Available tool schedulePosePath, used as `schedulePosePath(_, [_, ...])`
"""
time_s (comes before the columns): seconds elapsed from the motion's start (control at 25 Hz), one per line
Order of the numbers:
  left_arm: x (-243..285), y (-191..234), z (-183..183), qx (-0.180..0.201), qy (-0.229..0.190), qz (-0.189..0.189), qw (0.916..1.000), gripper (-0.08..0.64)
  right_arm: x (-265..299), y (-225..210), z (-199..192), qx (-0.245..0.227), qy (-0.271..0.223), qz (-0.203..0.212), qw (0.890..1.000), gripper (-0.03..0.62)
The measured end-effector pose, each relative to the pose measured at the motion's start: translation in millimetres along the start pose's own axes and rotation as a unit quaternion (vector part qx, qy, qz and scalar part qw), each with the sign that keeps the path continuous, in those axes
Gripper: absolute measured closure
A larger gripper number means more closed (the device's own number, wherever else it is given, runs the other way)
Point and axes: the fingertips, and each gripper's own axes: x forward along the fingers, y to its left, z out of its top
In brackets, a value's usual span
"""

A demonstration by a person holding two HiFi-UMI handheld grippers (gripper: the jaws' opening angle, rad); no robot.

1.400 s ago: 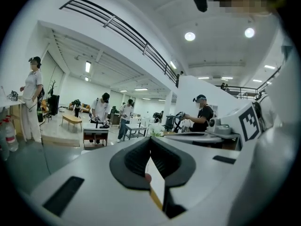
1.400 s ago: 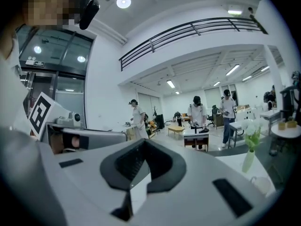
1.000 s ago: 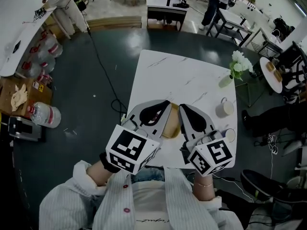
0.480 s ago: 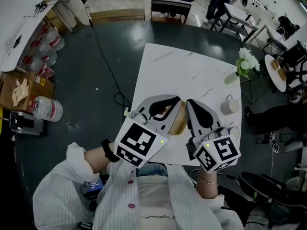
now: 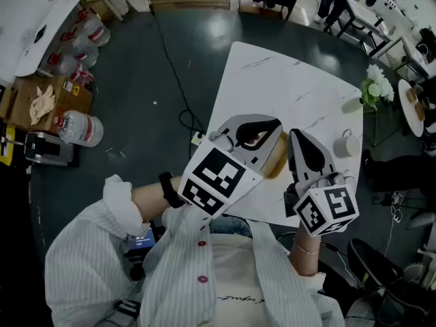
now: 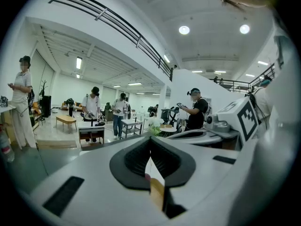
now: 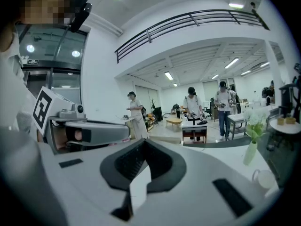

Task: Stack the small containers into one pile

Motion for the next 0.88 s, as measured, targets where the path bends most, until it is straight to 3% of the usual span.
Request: schedulePosePath(0.88, [10.3, -6.1, -13.8, 0.000, 0.007, -0.009, 0.9999, 0.543, -4.4, -13.5, -13.4, 0.003, 0.013, -0.016, 1.000, 0.581])
